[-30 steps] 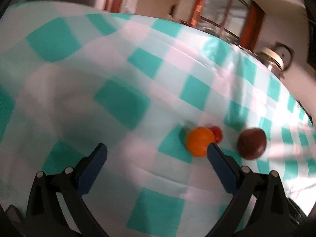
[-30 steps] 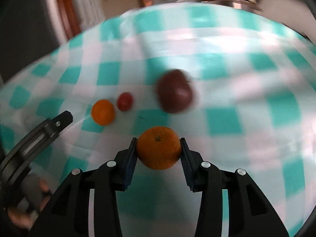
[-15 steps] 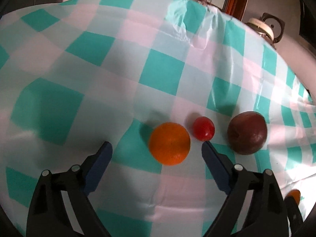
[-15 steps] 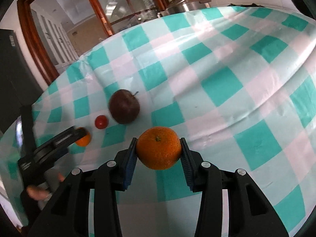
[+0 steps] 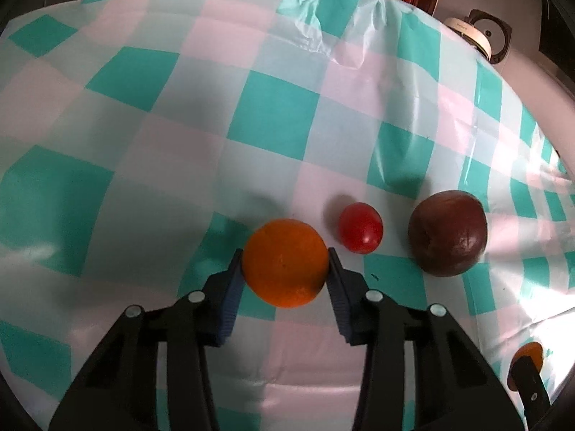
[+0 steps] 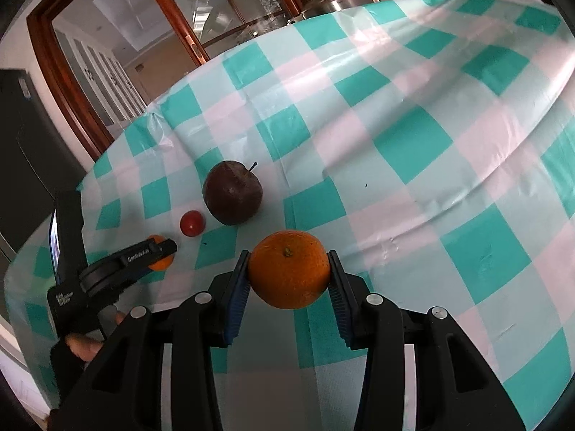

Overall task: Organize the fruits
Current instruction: 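Grasp the larger orange with the left tool while the right tool holds the tangerine, then carry both held oranges over the white bin, then open both tools to drop the oranges into the bin, then move both open tools back over the apple and cherry tomato, then grasp the dark red apple with the right tool, then grasp the red cherry tomato with the left tool while the right tool holds the apple, then carry the apple and cherry tomato over the white bin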

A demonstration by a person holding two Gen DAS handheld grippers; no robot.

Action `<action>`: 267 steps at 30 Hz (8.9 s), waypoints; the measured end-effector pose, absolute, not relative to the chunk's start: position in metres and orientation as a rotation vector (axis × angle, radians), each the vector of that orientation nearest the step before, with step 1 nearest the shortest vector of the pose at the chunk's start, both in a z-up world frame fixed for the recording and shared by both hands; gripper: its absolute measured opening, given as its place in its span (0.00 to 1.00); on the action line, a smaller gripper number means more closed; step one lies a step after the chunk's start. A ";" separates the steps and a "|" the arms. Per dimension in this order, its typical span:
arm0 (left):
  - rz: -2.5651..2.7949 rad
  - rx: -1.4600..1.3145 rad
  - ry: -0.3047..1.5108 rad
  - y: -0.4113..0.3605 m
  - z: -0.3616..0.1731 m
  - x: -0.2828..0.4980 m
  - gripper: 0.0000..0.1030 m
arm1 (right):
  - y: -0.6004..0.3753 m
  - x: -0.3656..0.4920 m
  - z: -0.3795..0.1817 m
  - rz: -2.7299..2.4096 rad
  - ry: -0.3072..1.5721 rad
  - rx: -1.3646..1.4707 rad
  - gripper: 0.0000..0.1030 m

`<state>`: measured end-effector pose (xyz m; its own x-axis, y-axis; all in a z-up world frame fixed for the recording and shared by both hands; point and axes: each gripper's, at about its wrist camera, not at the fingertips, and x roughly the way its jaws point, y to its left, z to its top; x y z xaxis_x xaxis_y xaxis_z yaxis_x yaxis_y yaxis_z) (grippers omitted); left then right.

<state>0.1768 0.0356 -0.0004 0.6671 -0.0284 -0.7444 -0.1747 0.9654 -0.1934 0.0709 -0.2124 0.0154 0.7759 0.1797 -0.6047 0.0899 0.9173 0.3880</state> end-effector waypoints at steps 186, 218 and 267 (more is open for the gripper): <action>0.100 -0.499 0.734 0.081 0.004 0.120 0.99 | -0.121 0.224 -0.005 0.087 0.884 -0.054 0.56; 0.001 -0.146 0.870 0.004 0.002 0.212 0.60 | -0.222 0.152 0.011 0.033 0.660 0.502 0.56; -0.010 -0.250 0.772 0.044 0.014 0.057 0.30 | -0.223 0.138 0.008 0.031 0.657 0.543 0.56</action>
<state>0.0574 0.0439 0.0136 0.7178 -0.1000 -0.6891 -0.0825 0.9705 -0.2267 0.1378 -0.2226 0.0083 0.7965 0.1956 -0.5720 0.1401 0.8607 0.4894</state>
